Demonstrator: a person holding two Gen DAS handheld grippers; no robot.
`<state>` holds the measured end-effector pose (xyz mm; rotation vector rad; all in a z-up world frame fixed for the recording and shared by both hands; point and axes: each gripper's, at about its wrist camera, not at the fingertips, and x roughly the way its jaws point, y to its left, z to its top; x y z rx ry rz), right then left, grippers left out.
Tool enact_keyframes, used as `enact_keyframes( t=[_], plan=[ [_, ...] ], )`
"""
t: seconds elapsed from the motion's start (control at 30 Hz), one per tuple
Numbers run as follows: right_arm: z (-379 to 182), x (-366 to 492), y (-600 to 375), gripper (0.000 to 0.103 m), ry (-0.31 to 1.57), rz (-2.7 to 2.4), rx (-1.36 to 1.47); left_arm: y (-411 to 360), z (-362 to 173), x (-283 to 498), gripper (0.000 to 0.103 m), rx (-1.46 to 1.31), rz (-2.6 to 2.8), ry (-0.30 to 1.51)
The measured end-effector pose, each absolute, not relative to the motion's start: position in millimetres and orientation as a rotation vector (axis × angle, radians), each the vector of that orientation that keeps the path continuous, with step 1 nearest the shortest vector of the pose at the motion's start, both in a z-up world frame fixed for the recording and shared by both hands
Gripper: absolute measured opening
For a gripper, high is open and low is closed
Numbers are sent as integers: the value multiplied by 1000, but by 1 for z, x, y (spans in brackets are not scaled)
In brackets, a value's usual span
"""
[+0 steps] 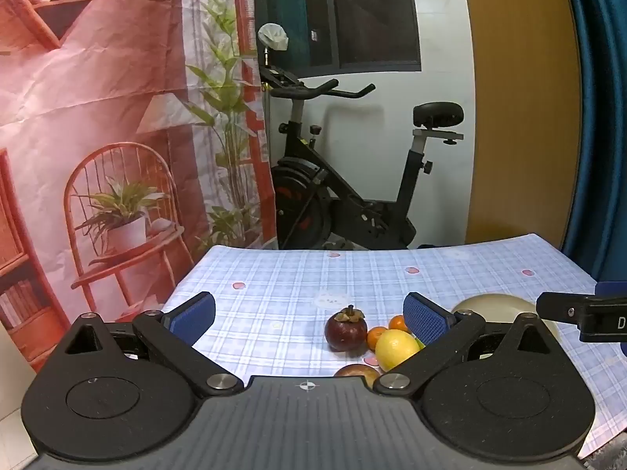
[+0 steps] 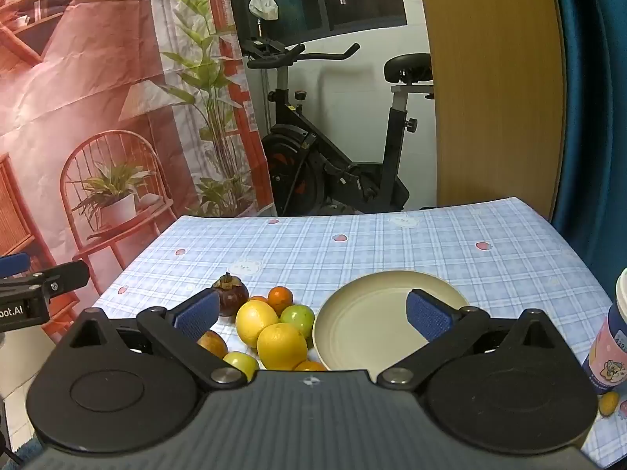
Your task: Organize fruits
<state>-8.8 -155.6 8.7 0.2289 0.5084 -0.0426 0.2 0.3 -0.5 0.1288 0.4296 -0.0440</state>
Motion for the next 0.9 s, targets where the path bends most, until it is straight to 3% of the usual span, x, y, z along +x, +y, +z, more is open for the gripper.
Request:
enact_keyframes(
  t=[0.9],
  plan=[
    [12, -10, -155, 103, 479, -47, 225, 1, 0, -2, 103, 128, -33, 421]
  ],
)
